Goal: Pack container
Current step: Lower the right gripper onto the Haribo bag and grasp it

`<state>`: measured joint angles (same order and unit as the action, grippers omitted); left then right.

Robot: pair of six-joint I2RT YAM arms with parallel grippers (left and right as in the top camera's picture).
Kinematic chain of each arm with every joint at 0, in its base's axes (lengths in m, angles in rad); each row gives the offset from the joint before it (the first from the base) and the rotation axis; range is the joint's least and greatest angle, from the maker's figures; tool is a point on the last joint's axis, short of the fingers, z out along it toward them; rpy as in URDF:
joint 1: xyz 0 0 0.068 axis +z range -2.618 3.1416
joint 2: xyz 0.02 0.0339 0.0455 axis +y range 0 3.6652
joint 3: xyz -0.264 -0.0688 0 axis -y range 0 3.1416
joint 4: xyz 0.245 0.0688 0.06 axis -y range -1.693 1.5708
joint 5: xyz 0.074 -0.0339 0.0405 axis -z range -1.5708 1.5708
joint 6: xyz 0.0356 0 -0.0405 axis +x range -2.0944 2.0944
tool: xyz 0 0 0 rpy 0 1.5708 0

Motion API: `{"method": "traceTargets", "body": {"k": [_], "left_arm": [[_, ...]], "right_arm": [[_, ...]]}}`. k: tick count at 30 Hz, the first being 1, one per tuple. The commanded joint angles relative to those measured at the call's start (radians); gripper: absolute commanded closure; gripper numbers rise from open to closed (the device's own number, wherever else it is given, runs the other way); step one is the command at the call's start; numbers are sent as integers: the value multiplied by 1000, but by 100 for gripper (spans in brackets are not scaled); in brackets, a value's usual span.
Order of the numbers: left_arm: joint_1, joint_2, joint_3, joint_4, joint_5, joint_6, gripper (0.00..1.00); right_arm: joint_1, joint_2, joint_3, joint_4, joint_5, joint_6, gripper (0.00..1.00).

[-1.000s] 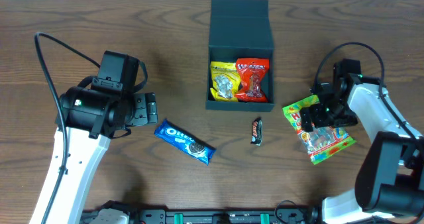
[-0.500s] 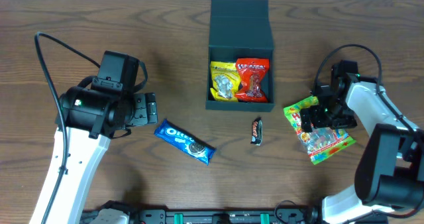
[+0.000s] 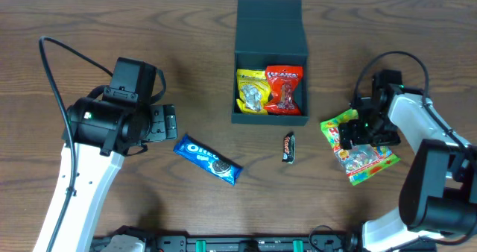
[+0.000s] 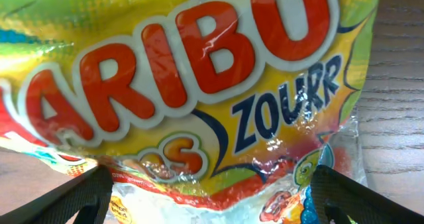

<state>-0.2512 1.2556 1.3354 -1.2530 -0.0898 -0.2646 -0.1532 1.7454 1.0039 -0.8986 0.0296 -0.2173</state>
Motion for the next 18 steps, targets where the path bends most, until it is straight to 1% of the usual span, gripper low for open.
{"method": "traceTargets", "body": {"k": [1,4,6,9,13,15,18], "left_arm": [[4,-6,1,-3,-17,6,5],[4,-6,1,-4,-17,6,5],[4,-6,1,-4,-17,6,5],[4,-6,1,-4,-17,6,5],[4,-6,1,-4,-17,6,5],[4,-6,1,-4,-17,6,5],[4,-6,1,-4,-17,6,5]], "right_arm": [[4,9,-24,2,0,23,6],[4,9,-24,3,0,30,7],[4,9,-24,5,0,30,9],[4,9,-24,9,-1,30,23],[4,9,-24,16,-5,39,33],[4,9,-24,18,-5,46,43],[4,9,-24,21,-5,49,48]]}}
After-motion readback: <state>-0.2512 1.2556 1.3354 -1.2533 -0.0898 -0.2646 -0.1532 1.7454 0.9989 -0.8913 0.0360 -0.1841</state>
